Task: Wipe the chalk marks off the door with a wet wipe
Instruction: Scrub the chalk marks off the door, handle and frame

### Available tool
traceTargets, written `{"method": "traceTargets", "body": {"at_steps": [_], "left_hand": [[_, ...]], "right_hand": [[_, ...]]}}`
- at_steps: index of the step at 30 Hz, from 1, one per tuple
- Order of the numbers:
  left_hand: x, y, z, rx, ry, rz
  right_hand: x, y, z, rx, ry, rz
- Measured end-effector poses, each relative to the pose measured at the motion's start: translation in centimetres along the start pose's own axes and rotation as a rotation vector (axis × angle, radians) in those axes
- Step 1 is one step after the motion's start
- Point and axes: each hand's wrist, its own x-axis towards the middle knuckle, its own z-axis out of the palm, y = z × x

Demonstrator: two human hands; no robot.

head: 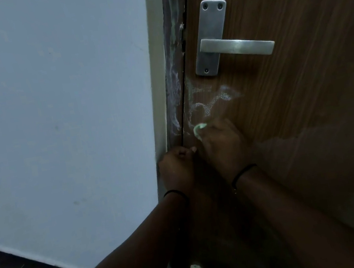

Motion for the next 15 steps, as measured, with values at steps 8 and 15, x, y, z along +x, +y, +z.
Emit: {"method": "traceTargets", "body": {"at_steps": [8,15], "left_hand": [[0.1,0.1,-0.2,0.073,-0.003,0.071],[-0.2,3.6,1.5,-0.032,0.008,0.152]], "right_hand": [[0.1,-1.4,-0.8,-0.008,-0.110,-0.124],[2.4,2.0,-5.7,0.124,0.287,0.167]]}}
